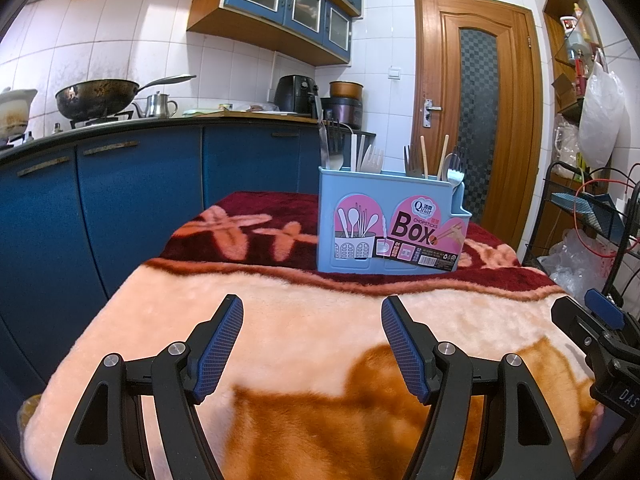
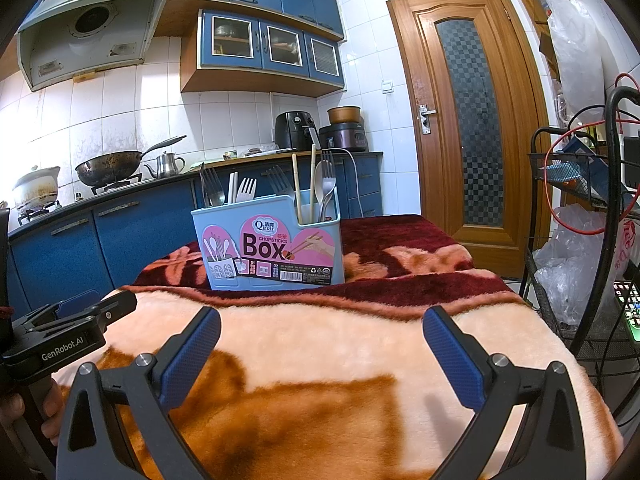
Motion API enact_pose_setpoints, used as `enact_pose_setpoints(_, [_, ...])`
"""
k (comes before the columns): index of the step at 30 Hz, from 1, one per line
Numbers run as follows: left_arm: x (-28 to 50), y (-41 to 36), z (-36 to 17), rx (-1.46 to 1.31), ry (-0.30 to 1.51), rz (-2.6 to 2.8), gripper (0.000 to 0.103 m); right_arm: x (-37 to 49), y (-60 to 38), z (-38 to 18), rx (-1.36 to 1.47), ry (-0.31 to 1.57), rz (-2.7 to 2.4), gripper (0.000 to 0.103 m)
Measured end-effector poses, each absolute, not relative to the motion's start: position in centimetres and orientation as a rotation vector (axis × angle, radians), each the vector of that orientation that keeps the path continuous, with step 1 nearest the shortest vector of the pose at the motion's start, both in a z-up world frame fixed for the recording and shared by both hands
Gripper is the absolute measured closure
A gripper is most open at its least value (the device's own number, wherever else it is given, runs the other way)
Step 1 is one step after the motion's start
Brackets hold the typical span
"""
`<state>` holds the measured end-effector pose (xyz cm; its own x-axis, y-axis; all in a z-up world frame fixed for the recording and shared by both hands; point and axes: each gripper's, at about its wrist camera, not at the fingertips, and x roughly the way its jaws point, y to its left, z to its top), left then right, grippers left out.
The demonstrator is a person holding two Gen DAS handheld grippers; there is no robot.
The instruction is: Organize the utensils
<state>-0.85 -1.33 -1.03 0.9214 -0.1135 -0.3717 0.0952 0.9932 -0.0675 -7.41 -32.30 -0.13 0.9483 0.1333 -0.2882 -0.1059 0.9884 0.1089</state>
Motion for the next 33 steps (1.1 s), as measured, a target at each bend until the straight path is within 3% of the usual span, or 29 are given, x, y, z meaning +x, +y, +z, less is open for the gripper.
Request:
enact_pose_setpoints(22, [-0.8,-1.3,-1.0,-0.048,0.386,-0.107,0.03,-7.4,-32.3,-0.1,0.091,0.304,0.12,0.0])
enact_pose_setpoints(33, [0.0,-1.3,-0.6,-0.065,0.435,-0.121,0.03,-4.8,-33.4,1.7,0.135,0.426,0.135,0.0])
